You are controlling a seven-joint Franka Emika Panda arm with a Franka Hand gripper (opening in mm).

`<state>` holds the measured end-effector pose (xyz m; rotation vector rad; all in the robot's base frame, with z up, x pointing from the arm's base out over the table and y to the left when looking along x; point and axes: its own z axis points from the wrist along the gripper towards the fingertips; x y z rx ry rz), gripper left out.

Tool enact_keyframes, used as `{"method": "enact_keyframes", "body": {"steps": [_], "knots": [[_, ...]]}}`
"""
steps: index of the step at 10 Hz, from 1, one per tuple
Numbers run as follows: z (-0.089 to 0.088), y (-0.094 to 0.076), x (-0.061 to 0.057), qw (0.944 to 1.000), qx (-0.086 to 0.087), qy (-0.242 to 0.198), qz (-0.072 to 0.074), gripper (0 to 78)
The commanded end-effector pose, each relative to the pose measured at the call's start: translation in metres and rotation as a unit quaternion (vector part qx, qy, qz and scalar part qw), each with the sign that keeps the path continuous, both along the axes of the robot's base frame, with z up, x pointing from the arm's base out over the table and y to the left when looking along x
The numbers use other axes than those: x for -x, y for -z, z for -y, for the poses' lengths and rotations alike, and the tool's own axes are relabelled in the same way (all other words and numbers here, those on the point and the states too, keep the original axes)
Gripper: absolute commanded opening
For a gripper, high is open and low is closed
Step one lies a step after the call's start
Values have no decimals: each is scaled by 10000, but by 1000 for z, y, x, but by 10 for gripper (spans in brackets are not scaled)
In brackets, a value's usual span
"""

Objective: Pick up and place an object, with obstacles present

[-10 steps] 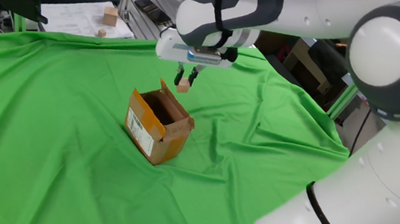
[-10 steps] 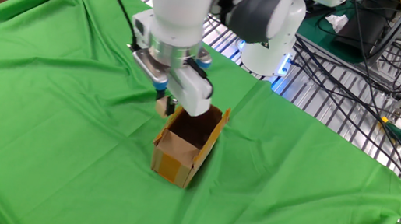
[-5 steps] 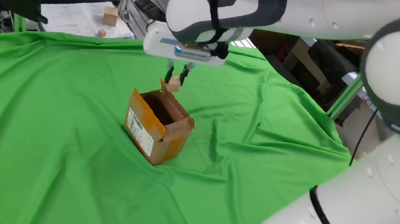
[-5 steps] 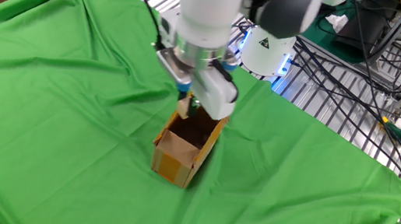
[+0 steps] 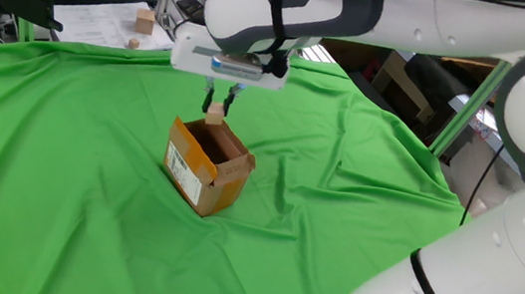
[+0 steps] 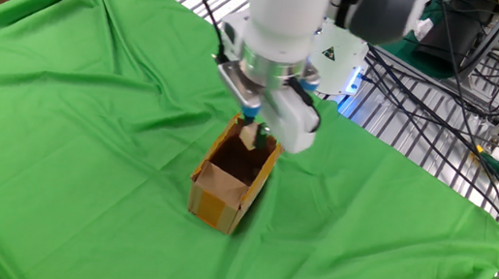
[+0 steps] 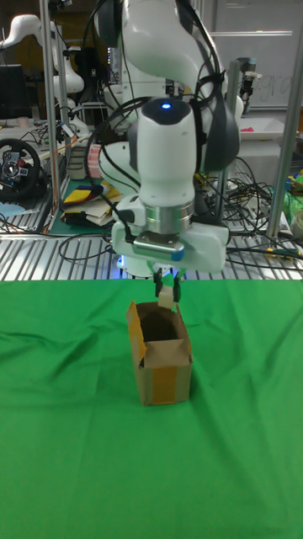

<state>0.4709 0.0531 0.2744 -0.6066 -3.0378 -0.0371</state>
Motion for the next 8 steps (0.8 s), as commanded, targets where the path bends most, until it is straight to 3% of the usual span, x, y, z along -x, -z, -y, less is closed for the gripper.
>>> {"method": "enact_keyframes", "body": {"steps": [1, 8], "knots": [[-15, 2, 4, 9999, -27, 160, 13, 14], [-49, 24, 9, 9989, -79, 449, 118, 14]]}}
